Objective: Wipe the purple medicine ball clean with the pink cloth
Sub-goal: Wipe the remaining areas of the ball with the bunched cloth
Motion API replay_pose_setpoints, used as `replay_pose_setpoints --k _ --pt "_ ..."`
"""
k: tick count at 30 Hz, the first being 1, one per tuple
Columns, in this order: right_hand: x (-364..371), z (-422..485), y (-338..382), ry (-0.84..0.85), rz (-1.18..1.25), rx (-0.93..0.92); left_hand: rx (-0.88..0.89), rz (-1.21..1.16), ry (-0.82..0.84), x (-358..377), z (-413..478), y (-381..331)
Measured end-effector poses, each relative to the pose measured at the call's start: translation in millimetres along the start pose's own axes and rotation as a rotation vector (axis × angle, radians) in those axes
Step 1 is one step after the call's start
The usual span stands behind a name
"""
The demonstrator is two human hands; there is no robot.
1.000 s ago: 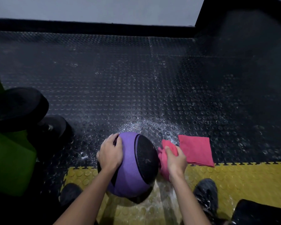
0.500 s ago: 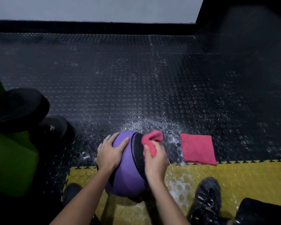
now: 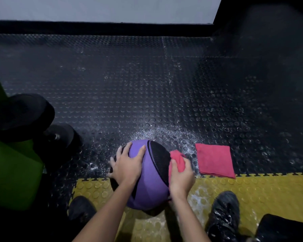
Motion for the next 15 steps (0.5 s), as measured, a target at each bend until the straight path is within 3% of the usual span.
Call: replay_pose_setpoints --k 4,6,9,12,15 --pt "10 -37 21 0.013 -0.035 -0.470 -0.011 -0.005 -0.010 -2 2 3" --pt "13 -33 20 0.005 -0.066 -0.551 0.013 -0.032 -0.002 -7 8 9" --pt "10 -13 9 0.007 -0.026 -0.355 0.032 -0.058 0.025 -14 10 17" --pt "-3 16 -11 0.143 -0.050 -0.020 0.067 -0.130 0.033 -22 9 28" --pt "-25 31 -26 0.241 0.044 0.152 0.028 -0.235 0.030 -36 18 40"
Point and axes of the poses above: each hand's wrist, its own z-axis towards the middle knuckle, its own x-axis out of the palm, y = z × x, the point moved 2 cm from there along z, towards the middle knuckle, and after that the axes turned 11 degrees about -z, right-handed, at the moved point
